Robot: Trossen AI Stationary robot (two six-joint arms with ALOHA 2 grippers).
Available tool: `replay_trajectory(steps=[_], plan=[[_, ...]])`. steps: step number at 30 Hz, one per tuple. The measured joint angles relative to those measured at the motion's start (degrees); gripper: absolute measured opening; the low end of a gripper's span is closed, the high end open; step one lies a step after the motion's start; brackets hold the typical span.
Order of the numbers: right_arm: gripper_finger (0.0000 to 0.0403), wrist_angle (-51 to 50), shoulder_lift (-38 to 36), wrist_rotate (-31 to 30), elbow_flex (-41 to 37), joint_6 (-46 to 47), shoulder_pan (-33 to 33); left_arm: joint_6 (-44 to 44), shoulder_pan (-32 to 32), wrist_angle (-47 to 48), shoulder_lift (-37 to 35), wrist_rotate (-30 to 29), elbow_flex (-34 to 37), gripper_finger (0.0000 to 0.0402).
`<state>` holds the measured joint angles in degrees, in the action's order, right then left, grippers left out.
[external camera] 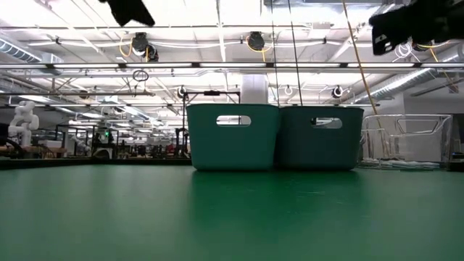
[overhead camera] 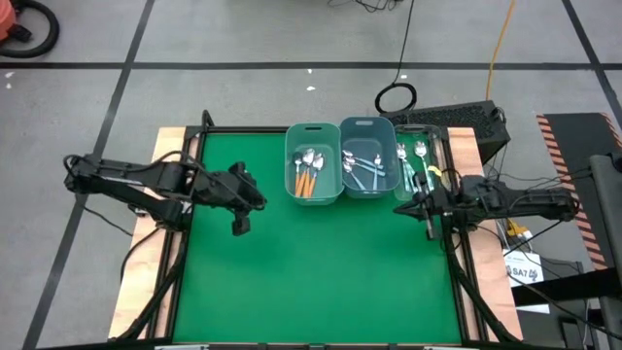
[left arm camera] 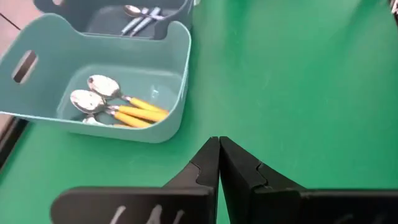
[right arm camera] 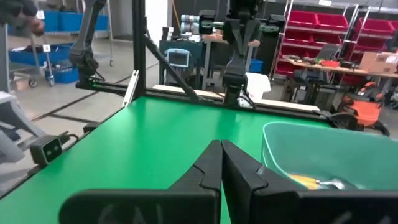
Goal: Sort silverware by color (type)
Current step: Return to Home Position
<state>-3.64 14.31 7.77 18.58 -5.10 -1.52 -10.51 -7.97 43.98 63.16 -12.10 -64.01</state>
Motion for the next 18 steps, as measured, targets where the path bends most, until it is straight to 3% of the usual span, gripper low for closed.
replay_trajectory(steps=[8, 18], plan=[[0.0000, 11.89, -0.11, -0.28, -8.55, 1.59, 0.00, -0.56, -0.04, -17.16, -12.18, -1.97, 14.84, 0.0004], [0.0000, 13.30, -0.13, -0.50, -12.09, 2.93, 0.02, 1.07, -0.04, -16.53, -30.00, -3.39, 26.69, 0.0002]])
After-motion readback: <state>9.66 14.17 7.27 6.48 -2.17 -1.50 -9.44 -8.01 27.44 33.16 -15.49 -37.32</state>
